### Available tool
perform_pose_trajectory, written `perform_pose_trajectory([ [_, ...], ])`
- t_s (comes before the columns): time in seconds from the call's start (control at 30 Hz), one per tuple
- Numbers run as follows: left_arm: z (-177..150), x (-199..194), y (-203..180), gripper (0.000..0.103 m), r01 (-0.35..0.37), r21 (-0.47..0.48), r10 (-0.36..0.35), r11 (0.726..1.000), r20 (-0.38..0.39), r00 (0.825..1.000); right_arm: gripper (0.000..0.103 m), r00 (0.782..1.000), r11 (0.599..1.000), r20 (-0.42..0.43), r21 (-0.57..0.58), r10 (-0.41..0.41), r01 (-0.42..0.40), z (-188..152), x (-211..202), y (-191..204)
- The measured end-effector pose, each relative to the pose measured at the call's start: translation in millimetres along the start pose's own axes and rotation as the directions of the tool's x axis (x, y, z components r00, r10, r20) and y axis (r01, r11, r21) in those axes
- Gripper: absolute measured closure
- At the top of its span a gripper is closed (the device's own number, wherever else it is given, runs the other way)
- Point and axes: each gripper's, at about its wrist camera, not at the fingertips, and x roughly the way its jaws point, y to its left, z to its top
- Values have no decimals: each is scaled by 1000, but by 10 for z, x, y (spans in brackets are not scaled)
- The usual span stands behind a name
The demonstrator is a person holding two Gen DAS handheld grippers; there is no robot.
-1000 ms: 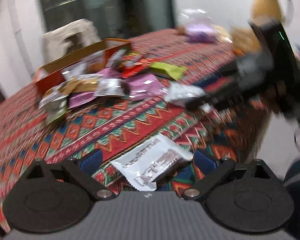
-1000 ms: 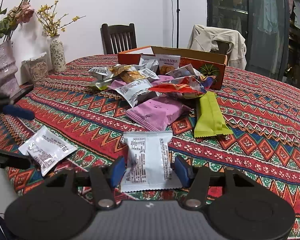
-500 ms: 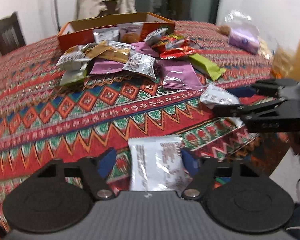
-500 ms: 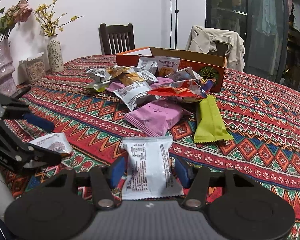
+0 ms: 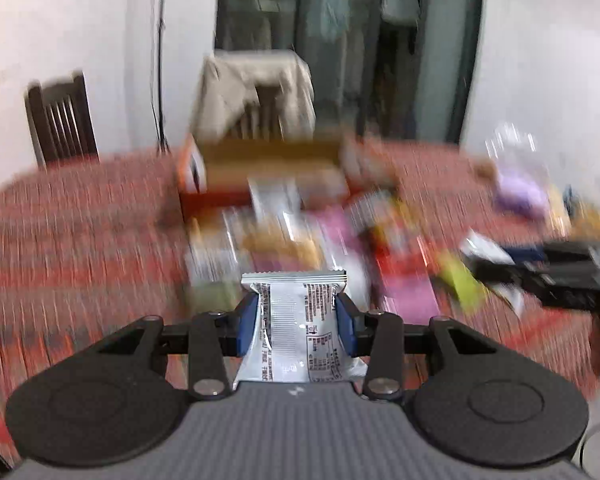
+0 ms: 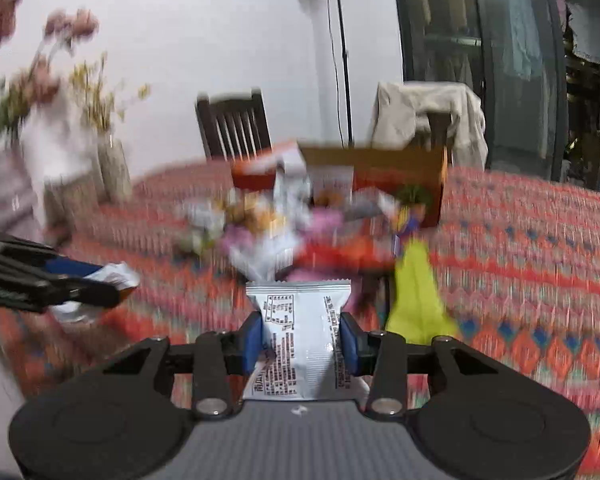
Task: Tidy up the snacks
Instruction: 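Lift the white packets and carry both toward the cardboard box, then open both grippers to drop the white packets into the box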
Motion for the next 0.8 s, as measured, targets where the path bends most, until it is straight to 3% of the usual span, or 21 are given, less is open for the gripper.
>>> perform_pose_trajectory([
  [0.07, 475, 287, 211, 61, -6, -11, 6, 1000, 31, 999, 63, 998, 1000, 56, 11, 6, -7, 379, 112, -139],
  [0.17, 1157, 983, 503, 61, -27, -30, 27, 999, 10, 1000, 63, 996, 999, 81, -16, -29, 31, 1027, 568, -359],
  [0.3, 1750, 2187, 671, 61, -153, 28, 154, 988, -43, 987, 63, 993, 994, -40, 4, -107, 107, 1725, 1744, -842],
  [0.37, 1882, 2749, 744, 61, -193, 27, 195, 981, -109, 975, 63, 978, 986, -122, -4, -167, 168, 1898, 2328, -1045],
  [0.43, 1941, 3158, 792, 61, -214, 13, 214, 977, -153, 965, 63, 943, 966, -213, -17, -255, 257, 2003, 2903, -1242],
  [0.53, 1890, 3507, 801, 59, -241, 28, 242, 970, -191, 951, 62, 910, 948, -305, 57, -281, 312, 2009, 3441, -1496],
  [0.6, 1749, 3597, 815, 55, -278, 41, 280, 960, -227, 933, 63, 878, 930, -329, 3, -347, 369, 1992, 3619, -1551],
  [0.67, 1693, 3642, 821, 54, -312, 47, 313, 949, -261, 913, 55, 885, 929, -299, -15, -357, 369, 2027, 3627, -1555],
  [0.8, 1746, 3562, 853, 28, -315, -12, 305, 949, -209, 929, 48, 891, 941, -306, -81, -336, 328, 2030, 3719, -1508],
])
